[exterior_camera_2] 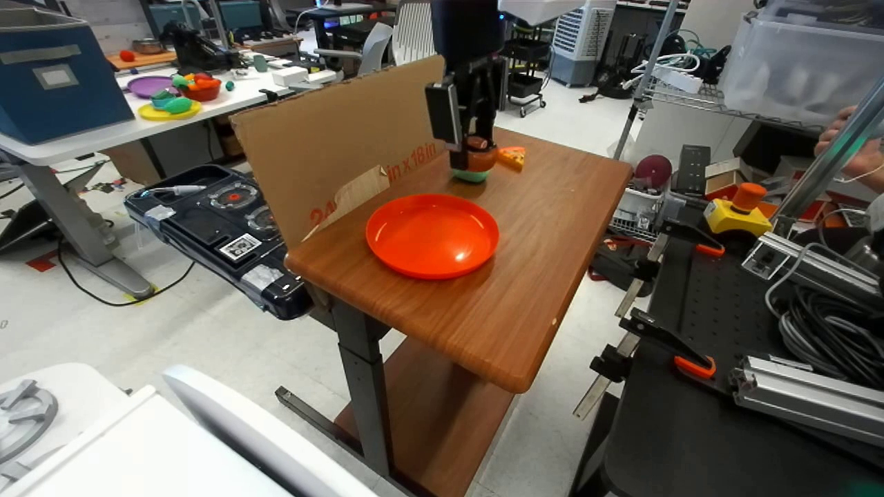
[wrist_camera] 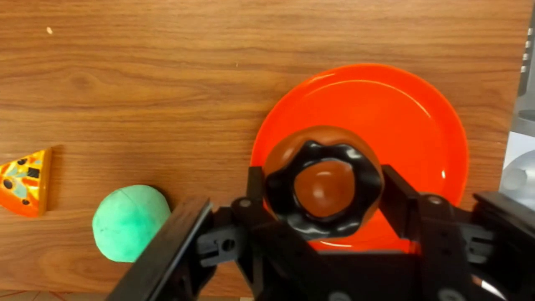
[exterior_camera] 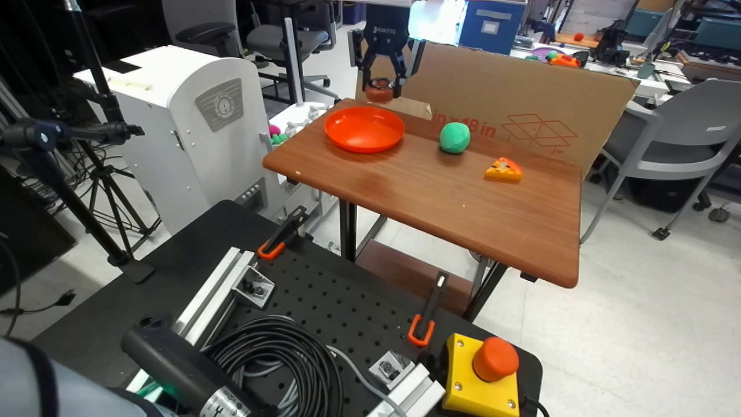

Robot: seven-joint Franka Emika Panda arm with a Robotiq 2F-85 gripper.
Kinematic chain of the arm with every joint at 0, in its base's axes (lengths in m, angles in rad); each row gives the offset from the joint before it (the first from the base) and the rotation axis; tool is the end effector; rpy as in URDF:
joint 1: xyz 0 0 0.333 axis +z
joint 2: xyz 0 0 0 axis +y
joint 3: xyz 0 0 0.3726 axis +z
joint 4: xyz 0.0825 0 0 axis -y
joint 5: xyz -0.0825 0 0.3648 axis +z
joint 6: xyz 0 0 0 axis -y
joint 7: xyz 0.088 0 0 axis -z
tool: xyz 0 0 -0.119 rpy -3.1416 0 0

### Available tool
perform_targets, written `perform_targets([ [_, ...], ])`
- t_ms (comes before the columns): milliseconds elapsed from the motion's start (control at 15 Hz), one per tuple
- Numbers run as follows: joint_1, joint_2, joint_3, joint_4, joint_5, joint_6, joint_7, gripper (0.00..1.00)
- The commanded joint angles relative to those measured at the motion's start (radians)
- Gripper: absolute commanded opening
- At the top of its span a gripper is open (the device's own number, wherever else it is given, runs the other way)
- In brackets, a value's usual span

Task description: Put the donut on the plate

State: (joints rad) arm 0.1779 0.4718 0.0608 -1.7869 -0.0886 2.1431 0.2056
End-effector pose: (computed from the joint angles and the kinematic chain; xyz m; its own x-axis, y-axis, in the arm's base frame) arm 0.6345 0.1452 0.3317 0.9916 0.0765 -0.1041 0.0834 -0.9945 0.0635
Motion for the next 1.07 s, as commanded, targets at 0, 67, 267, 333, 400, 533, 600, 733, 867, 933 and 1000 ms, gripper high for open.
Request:
perform_targets([
  [0, 0.018, 0.133, -0.003, 0.171, 0.006, -0.074, 0.022, 0.42],
  [67, 0.025, 0.165, -0.007, 0.2, 0.0, -0.079, 0.028, 0.42],
  [267, 0.041, 0.255, -0.014, 0.282, -0.006, -0.091, 0.042, 0.42],
  [333, 0.046, 0.282, -0.016, 0.304, -0.006, -0.094, 0.045, 0.42],
  [400, 0.05, 0.304, -0.016, 0.321, -0.007, -0.092, 0.045, 0.42],
  [533, 0.06, 0.341, -0.021, 0.343, -0.01, -0.084, 0.047, 0.42],
  [600, 0.062, 0.353, -0.023, 0.348, -0.008, -0.075, 0.048, 0.42],
  [733, 0.065, 0.364, -0.024, 0.348, -0.008, -0.064, 0.044, 0.42],
  [867, 0.066, 0.358, -0.024, 0.334, -0.011, -0.055, 0.039, 0.42],
  [933, 0.063, 0.34, -0.019, 0.314, -0.007, -0.052, 0.029, 0.92],
  [1000, 0.065, 0.322, -0.018, 0.293, -0.01, -0.052, 0.027, 0.94],
])
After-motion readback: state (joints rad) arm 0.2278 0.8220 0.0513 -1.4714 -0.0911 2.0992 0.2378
